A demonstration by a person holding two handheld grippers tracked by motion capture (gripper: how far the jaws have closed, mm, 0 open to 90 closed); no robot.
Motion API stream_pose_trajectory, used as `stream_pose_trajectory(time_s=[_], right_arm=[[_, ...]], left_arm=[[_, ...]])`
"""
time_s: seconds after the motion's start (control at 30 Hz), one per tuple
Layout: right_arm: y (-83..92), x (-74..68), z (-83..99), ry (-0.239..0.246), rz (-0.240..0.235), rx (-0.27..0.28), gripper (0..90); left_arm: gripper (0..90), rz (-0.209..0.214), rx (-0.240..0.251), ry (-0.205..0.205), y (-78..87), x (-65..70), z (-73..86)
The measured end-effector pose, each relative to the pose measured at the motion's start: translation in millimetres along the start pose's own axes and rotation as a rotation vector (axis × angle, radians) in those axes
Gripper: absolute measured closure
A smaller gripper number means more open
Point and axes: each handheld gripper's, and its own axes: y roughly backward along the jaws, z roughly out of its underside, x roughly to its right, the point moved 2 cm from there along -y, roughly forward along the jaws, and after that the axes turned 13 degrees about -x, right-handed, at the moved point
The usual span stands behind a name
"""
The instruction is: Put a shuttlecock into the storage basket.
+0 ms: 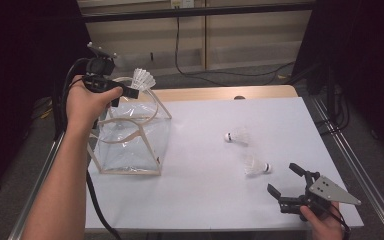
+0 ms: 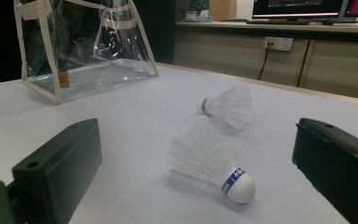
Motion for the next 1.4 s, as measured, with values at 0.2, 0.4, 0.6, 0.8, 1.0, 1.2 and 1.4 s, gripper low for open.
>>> stream_pose_trajectory(time_s=[0.2, 0.4, 0.6, 0.8, 1.0, 1.2, 1.4], right_arm=[[0.3, 0.1, -0.1, 0.005, 0.002, -0.002, 1.0], [0.4, 0.2, 0.1, 0.0, 0.003, 0.0, 1.0], [0.6, 0.0, -0.1, 0.0, 0.003, 0.002, 1.0], [1.0, 0.4, 0.0, 0.002, 0.003, 0.003, 1.0], [1.1, 0.2, -0.1, 0.001, 0.002, 0.003, 1.0], [1.4, 0.1, -0.2, -0.003, 0.003, 0.004, 1.0], [1.6, 0.2, -0.2, -0.003, 0.002, 0.003, 1.0]], left_arm=[[65.7, -0.015, 0.007, 0.017, -1.4, -3.9, 0.9], [65.7, -0.028, 0.014, 0.03, -2.0, -7.7, 1.2], [65.7, -0.037, 0.009, 0.039, -4.0, -10.9, 1.3], [65.7, -0.047, 0.013, 0.05, -5.7, -13.9, 0.6], [65.7, -0.053, 0.017, 0.064, -7.3, -17.7, 0.6], [65.7, -0.065, 0.019, 0.074, -8.7, -22.2, 1.5], [65.7, -0.067, 0.023, 0.096, -10.5, -27.8, 3.9]])
